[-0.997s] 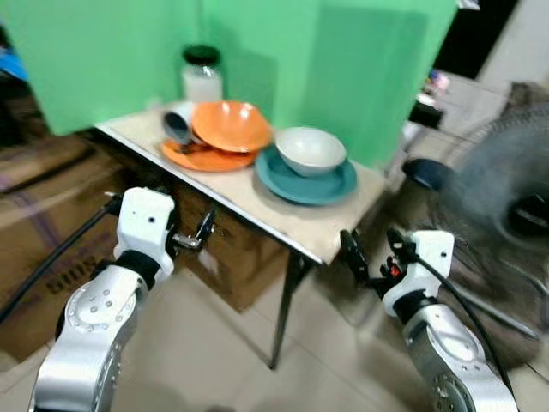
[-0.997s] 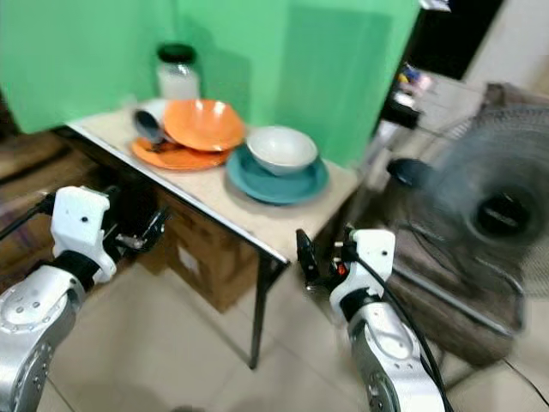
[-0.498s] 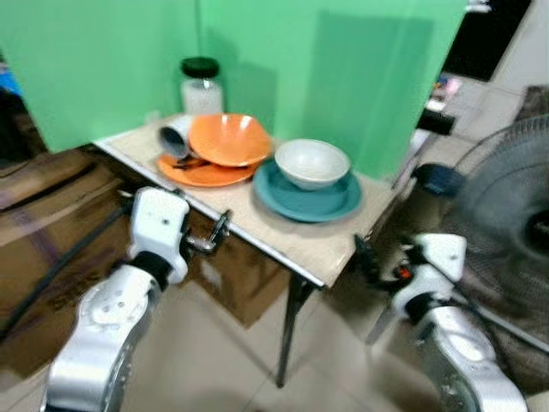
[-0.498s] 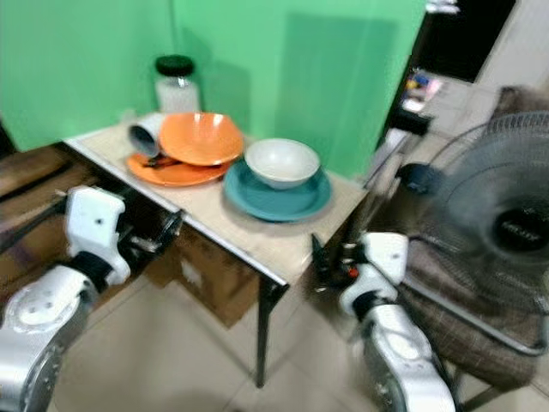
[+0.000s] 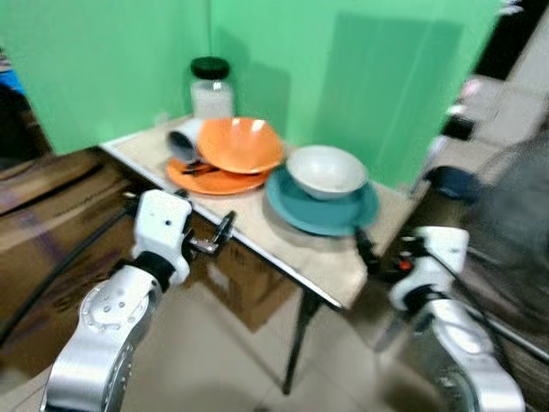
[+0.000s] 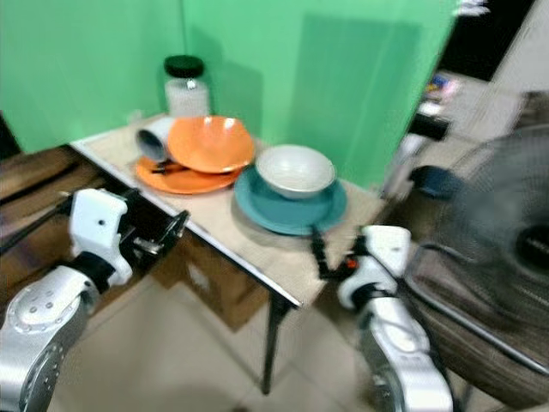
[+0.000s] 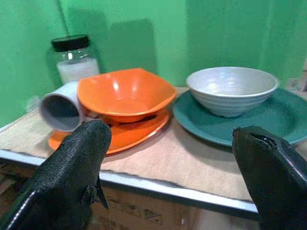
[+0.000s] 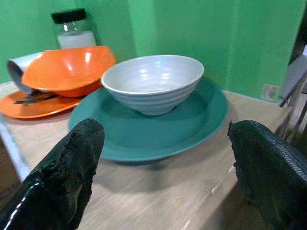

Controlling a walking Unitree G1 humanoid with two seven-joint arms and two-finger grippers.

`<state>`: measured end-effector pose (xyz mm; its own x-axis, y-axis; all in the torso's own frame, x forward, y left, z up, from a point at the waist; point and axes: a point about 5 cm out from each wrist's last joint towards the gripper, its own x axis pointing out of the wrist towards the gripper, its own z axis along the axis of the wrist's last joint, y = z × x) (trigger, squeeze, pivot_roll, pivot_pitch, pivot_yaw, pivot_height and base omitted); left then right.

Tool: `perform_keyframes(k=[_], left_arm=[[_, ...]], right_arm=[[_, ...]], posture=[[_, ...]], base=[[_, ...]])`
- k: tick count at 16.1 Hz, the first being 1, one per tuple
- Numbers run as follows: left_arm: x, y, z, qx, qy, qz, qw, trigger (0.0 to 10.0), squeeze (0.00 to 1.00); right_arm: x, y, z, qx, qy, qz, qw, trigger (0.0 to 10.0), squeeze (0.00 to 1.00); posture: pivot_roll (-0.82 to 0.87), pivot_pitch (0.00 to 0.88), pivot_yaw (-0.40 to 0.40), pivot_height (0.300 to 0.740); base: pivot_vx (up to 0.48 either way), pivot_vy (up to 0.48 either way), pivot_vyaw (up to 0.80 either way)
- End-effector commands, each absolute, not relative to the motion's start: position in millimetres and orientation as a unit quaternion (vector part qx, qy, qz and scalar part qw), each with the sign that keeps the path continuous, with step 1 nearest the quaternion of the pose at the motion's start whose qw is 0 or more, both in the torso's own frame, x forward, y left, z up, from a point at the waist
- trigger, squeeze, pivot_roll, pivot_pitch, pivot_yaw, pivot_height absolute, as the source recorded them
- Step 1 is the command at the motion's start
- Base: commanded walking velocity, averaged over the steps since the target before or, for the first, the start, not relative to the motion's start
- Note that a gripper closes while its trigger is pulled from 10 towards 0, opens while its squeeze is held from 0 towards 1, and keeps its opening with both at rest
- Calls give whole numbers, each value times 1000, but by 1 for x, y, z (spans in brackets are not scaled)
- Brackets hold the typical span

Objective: Setting the table

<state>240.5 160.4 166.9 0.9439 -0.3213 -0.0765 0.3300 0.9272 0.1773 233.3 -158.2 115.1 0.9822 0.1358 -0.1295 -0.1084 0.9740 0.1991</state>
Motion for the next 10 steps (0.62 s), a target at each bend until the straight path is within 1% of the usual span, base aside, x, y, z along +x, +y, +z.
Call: perform_keyframes(k=[1,3,6,8,9,10], left_arm=[[242,164,169,98,20,-160,982,10000,0],[242,164,169,98,20,-160,982,10000,0],[242,164,169,100,20,-161,982,10000,0],[243,164,168,106,22,-164,980,10000,0],[243,163,168,109,22,-168,980,10000,0],[242,163,169,108,20,-173,979,10000,0]], right_arm=[[237,-152,120,106,64,74,990,10000,0],[238,-152,120,105,64,74,990,10000,0],[241,-152,122,102,58,76,990,10000,0],[254,-147,123,98,64,98,988,10000,0],[260,-146,126,96,59,110,988,10000,0],[268,-144,130,92,51,125,987,10000,1000]], posture=[[141,0,-51,740],[139,0,-51,740],[137,0,-49,740],[134,0,-44,740],[138,0,-46,740],[140,0,-47,740]], base=[[337,0,-800],[339,0,-800],[335,0,0],[298,0,0],[0,0,0],[0,0,0]])
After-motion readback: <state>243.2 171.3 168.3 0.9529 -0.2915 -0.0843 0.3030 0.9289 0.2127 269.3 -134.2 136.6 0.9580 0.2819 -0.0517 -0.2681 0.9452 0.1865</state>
